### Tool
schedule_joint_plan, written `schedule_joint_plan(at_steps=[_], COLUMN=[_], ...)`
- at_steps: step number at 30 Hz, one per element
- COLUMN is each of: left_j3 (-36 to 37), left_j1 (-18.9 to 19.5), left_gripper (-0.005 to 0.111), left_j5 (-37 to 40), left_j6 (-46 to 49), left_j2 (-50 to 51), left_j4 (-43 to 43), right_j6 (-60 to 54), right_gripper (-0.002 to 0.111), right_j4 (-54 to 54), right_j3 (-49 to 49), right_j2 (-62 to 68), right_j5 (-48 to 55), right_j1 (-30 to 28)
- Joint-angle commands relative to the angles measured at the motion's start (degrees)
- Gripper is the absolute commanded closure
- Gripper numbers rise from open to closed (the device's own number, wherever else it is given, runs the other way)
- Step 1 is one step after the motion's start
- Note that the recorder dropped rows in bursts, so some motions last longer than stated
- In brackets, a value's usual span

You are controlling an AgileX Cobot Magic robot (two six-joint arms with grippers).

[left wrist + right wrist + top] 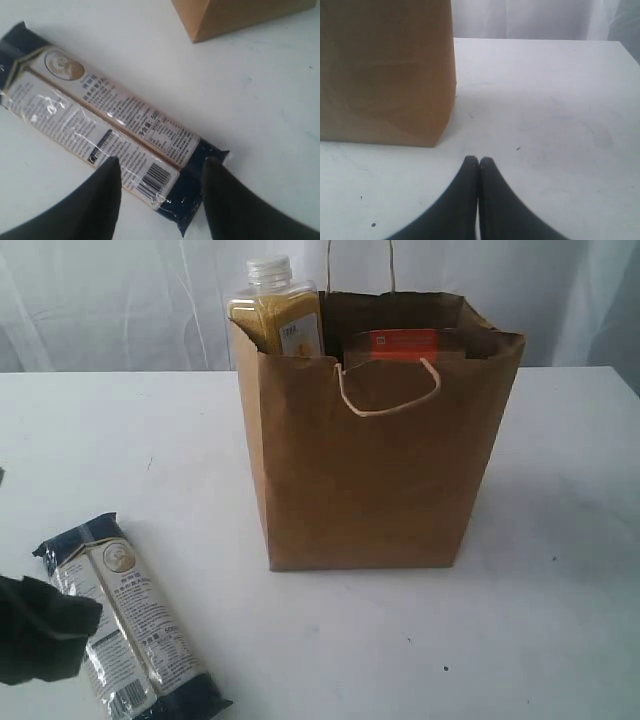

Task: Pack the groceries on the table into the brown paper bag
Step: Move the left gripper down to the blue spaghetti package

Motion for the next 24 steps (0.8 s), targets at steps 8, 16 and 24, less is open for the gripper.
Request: schedule_joint_plan(at_steps=[8,16,24], left_j3=[4.19,3.49,-3.68], left_j1=[1.72,11.90,25.28], left_gripper=[0.040,0.018,0.018], left_j5=[-8.72,-15.20,-13.72], left_j6=[-7.98,-4.68,-4.68], left_j2=[5.80,10.73,19.95], left_j4=[-9.03,-16.30,-12.79], right_j6=[0.19,0.19,0.19], right_gripper=[0.108,0.108,0.108], right_j4=[0.00,0.00,0.00], right_j3=[0.29,0.29,0.29], right_j2=[-0.35,-0.35,-0.35], right_j5=[-0.15,-0.15,-0.15], right_j1=[-0.20,-0.20,-0.20])
